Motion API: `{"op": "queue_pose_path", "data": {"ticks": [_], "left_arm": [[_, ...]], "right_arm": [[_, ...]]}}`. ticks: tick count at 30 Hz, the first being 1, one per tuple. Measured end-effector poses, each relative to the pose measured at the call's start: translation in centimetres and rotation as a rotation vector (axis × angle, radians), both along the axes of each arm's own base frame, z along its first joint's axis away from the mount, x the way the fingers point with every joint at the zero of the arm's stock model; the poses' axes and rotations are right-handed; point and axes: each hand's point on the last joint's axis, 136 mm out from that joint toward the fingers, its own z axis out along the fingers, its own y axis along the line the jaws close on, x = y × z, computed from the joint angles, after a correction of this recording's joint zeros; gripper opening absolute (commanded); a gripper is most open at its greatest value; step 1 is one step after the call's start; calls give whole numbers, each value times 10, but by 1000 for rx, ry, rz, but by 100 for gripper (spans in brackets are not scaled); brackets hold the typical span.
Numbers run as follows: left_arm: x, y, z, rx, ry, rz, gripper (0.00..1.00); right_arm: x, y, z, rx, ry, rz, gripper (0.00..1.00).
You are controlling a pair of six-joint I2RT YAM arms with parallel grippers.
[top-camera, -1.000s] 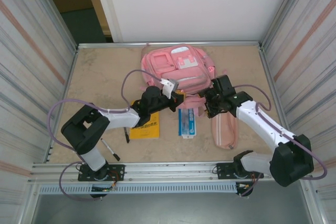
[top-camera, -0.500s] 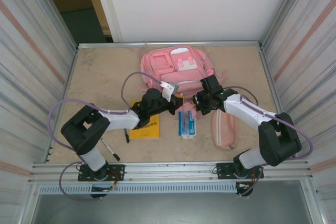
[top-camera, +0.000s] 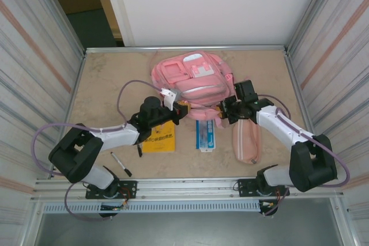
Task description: Pack books, pencil case, and school supplies into a backpack
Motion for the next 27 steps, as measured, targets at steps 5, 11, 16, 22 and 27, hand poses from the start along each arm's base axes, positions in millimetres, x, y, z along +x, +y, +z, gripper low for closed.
{"op": "queue_pose_path", "data": {"ticks": [5, 11, 16, 22, 27], "left_arm": [[1, -1, -3, -9, 30, 3, 0], [5, -14, -6, -28, 81, -6, 0], [0, -33, 0, -48, 87, -41, 0], [-8, -49, 4, -57, 83, -77, 0], [-8, -46, -8, -23, 108, -64, 0]], "right_arm": [[-3, -7, -6, -53, 13, -5, 61], [-15, 5, 20, -224, -64, 39, 74], [-24, 22, 40, -190, -116, 30, 75], [-21, 39, 15, -186, -57, 16, 56], [-12, 52, 3, -164, -35, 25, 16]]}}
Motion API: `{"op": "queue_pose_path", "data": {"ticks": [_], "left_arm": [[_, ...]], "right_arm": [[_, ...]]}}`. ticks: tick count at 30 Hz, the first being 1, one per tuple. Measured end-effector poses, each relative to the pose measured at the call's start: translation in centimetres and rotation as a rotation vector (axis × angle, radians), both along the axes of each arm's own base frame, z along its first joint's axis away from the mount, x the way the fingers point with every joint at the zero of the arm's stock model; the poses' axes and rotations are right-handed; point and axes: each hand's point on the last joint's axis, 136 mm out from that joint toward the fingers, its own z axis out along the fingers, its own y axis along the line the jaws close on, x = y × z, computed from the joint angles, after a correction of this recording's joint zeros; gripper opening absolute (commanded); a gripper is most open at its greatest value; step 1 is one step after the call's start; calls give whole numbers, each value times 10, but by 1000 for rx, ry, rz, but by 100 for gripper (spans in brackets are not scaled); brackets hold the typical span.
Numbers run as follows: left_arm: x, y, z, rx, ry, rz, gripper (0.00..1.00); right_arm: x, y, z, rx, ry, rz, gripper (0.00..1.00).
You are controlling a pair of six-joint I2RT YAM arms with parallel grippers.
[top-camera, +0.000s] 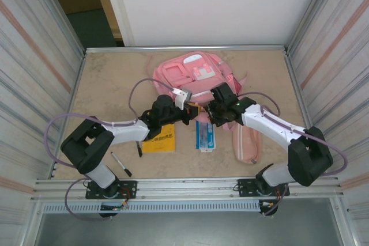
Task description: Pack books, pencil case, and school supplies into a backpack
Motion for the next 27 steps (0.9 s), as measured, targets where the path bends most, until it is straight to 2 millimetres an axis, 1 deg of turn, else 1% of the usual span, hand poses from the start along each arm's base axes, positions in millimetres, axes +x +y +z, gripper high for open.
{"op": "queue_pose_path", "data": {"ticks": [2, 3, 7, 10, 12, 16, 20, 22, 24, 27], "left_arm": [[2, 5, -2, 4, 3, 10, 0], [3, 8, -3, 5, 2, 12, 0], [5, 25, 1, 12, -32, 31, 0], [12, 38, 8, 18, -65, 53, 0], [20, 47, 8, 45, -87, 82, 0], [40, 64, 0, 76, -74, 148, 0], [74, 97, -22, 82, 1, 265, 0], [87, 107, -33, 80, 39, 299, 0], [96, 112, -40, 77, 64, 318, 0], [104, 111, -40, 73, 62, 324, 0]], "right_arm": [[2, 0, 2, 3, -8, -2, 9], [2, 1, 3, 9, -11, -3, 7], [4, 5, 13, 67, -28, 12, 5], [6, -2, 23, 106, -55, 0, 4], [8, -14, 27, 113, -71, -23, 4], [6, -33, 28, 112, -80, -55, 4], [1, -42, 31, 94, -85, -72, 4], [0, -42, 34, 97, -92, -70, 4], [-1, -43, 34, 96, -95, -72, 4], [-2, -43, 33, 85, -100, -74, 4]]}}
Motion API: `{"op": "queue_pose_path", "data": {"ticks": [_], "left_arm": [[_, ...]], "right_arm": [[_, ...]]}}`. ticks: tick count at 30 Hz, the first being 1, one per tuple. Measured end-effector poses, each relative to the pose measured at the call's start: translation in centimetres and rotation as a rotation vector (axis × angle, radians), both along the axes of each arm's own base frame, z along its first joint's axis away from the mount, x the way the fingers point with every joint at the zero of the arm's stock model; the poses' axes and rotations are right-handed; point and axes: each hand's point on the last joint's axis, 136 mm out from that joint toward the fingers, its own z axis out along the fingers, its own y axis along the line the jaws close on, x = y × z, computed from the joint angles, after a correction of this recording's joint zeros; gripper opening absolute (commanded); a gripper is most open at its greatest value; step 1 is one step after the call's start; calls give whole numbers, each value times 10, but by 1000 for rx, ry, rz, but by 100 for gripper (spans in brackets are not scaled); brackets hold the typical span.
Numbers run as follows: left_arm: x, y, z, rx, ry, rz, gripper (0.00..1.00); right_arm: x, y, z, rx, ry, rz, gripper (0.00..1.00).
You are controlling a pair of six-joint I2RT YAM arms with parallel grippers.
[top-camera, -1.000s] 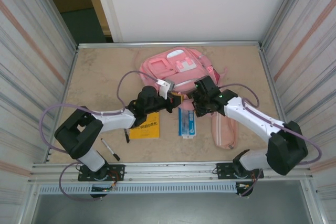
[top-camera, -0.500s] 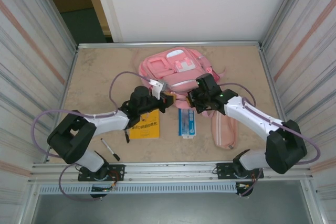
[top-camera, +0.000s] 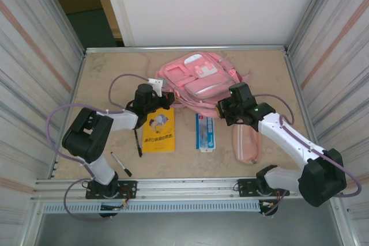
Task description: Pack books, pencil case, and school supplies into a backpack
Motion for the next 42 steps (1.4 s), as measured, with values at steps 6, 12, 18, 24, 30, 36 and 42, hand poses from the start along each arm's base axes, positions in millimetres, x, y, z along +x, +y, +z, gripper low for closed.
{"op": "queue_pose_path", "data": {"ticks": [6, 12, 18, 24, 30, 36, 42], "left_arm": [[11, -1, -1, 9, -8, 18, 4], [20, 14, -2, 30, -13, 74, 0], [16, 24, -9, 15, 3, 58, 0], [20, 31, -6, -6, -11, 53, 17], [49, 91, -4, 2, -34, 227, 40], [28, 82, 7, 15, -85, 181, 52], [-29, -3, 58, 163, -306, -127, 61]], "right_arm": [[-6, 6, -6, -19, -7, 16, 5], [-8, 20, -8, -18, -14, 48, 5], [-6, 23, -13, -16, -1, 53, 3], [-1, 25, -4, 14, -17, 54, 4], [-7, 24, -20, -36, 43, 42, 18], [-19, 38, -45, -96, 113, 100, 52], [-17, 18, -30, -150, 62, 112, 67]]}}
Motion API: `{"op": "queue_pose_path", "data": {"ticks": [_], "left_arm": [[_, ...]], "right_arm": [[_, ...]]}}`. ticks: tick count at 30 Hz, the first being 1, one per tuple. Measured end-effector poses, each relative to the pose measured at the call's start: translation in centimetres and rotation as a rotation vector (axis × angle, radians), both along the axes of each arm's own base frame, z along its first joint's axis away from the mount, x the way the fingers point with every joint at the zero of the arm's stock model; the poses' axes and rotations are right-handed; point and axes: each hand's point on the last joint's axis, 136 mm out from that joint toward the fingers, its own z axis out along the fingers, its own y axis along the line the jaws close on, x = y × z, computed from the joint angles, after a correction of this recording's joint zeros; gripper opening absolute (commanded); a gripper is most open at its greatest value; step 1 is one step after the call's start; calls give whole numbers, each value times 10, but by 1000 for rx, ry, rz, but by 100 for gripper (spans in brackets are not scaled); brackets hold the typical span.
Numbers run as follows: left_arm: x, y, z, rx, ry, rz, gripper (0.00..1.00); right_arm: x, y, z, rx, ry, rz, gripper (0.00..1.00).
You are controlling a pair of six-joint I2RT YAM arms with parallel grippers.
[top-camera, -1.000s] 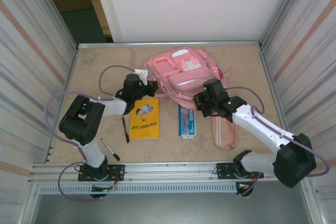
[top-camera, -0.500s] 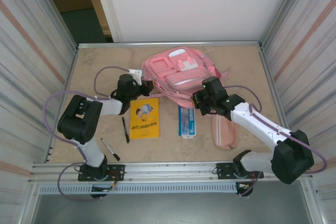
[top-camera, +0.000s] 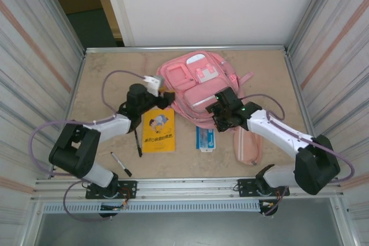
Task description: Pack books, pencil case, and school supplies into a backpack
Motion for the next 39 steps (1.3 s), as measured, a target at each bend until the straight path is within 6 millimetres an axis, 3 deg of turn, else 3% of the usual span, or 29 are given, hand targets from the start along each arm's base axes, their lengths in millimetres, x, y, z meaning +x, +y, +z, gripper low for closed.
{"op": "queue_pose_path", "data": {"ticks": [3, 5, 10, 14, 18, 25, 26, 28, 29, 33, 39], "left_arm": [[-33, -50, 17, 115, -130, -193, 63], [-52, -70, 16, 186, -197, -300, 63], [-83, -95, -7, 348, -254, -528, 63], [-68, -114, -20, 454, -235, -574, 63], [-47, -130, -33, 551, -237, -558, 64], [-48, -162, -83, 704, -230, -606, 68], [-48, -163, -89, 721, -230, -599, 63], [-41, -165, -100, 758, -218, -567, 36], [-39, -168, -103, 770, -212, -561, 32], [-18, -180, -97, 786, -214, -476, 0], [-11, -174, -90, 785, -191, -443, 0]], "right_arm": [[1, -29, 25, -38, -82, -10, 70], [0, -53, 44, -61, -144, -28, 71], [-15, -114, 83, -166, -277, -70, 74], [-34, -137, 89, -261, -302, -29, 75], [-45, -140, 83, -306, -292, 26, 76], [-60, -145, 68, -331, -259, 59, 77], [-61, -145, 67, -332, -258, 59, 77], [-64, -145, 64, -329, -254, 62, 76], [-66, -145, 62, -328, -253, 63, 76], [-72, -144, 51, -317, -223, 80, 77], [-75, -143, 53, -306, -231, 76, 76]]}}
